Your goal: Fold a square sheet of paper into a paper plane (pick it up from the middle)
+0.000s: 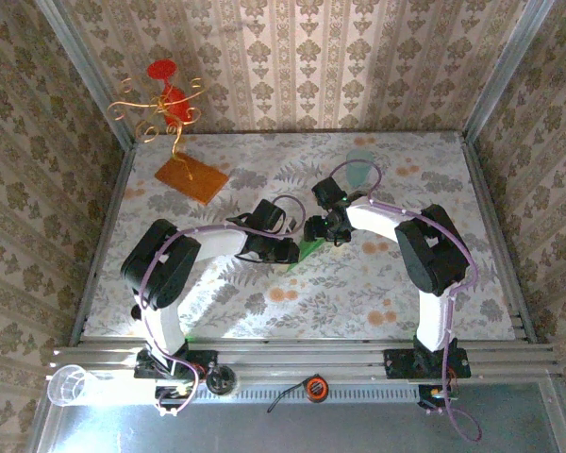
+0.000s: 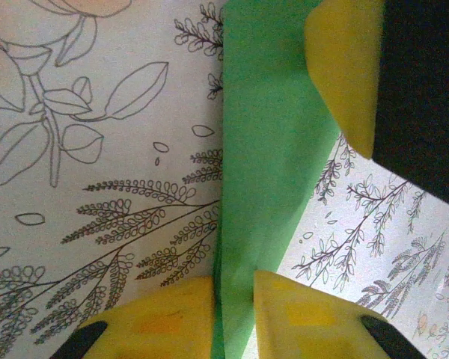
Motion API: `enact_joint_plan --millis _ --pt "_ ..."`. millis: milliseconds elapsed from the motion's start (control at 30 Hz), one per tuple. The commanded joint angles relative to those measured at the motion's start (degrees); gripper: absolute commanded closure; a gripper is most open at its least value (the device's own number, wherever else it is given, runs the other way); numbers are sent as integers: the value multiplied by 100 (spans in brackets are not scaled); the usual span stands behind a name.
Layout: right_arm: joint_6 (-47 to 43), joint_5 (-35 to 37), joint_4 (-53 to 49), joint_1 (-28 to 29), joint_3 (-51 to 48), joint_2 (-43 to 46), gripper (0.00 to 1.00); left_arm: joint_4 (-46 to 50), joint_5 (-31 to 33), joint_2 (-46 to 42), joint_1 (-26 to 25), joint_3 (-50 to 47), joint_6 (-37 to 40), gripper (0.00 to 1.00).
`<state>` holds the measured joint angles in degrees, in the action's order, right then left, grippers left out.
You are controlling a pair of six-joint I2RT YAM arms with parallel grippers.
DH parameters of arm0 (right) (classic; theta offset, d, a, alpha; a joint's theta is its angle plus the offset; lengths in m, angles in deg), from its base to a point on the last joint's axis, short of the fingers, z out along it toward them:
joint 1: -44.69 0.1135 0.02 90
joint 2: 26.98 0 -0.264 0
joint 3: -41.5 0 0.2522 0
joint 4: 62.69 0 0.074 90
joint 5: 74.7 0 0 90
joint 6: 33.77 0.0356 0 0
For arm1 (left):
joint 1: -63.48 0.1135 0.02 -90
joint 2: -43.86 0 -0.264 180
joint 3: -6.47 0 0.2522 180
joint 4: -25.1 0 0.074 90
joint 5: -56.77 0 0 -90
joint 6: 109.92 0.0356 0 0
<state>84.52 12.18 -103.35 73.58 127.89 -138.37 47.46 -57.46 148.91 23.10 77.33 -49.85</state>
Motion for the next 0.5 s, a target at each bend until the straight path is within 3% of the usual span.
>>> enact_joint_plan --millis 0,467 --pt "89 -119 -31 -3 -288 -227 28 124 32 155 31 55 120 77" --pt "135 -317 221 -66 -545 -214 43 229 32 353 46 112 180 78"
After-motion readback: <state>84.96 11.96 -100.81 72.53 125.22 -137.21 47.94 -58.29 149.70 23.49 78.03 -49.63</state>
